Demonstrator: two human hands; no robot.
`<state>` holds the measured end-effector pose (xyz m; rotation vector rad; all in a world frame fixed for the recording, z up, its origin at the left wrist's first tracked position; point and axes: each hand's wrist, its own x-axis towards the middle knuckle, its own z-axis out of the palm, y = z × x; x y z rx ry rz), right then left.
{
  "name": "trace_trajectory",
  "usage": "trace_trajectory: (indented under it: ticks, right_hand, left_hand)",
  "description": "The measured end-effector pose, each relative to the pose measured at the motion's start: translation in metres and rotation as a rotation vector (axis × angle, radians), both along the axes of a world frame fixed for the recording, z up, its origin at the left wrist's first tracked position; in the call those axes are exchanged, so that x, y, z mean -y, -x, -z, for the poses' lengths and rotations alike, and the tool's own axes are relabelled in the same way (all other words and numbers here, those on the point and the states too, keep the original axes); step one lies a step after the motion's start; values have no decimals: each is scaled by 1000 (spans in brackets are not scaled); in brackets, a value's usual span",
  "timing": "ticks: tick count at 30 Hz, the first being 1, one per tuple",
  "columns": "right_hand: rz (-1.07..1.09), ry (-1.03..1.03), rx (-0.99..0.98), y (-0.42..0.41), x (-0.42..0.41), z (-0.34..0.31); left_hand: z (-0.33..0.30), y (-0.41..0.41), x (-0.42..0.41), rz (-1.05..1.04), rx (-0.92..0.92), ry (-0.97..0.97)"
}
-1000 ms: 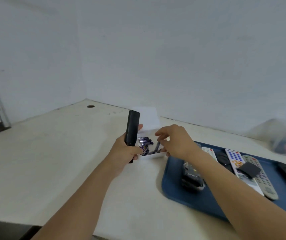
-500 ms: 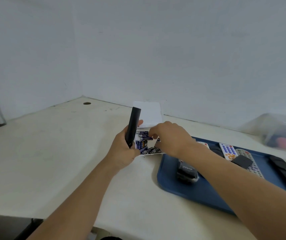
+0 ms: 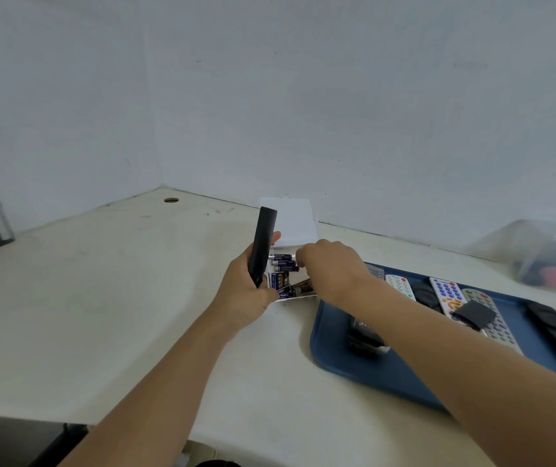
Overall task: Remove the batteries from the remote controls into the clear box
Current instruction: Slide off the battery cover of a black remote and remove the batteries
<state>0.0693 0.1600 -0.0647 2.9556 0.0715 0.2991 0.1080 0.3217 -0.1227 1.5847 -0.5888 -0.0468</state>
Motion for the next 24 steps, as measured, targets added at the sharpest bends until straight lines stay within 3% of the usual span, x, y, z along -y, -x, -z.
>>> trace_trajectory:
  ticks: [5,16,24]
  right_hand:
    - [-3,-145,-60,-1,1,3]
    - [85,-10,-204,-8,-14,-11]
    - [23,-87,-204,-11,-8,-15]
  left_hand:
    - [0,0,0,6,-16,11]
    - [-2,2,2,25,-38,63]
    - [-5,4,2,14,-9,59]
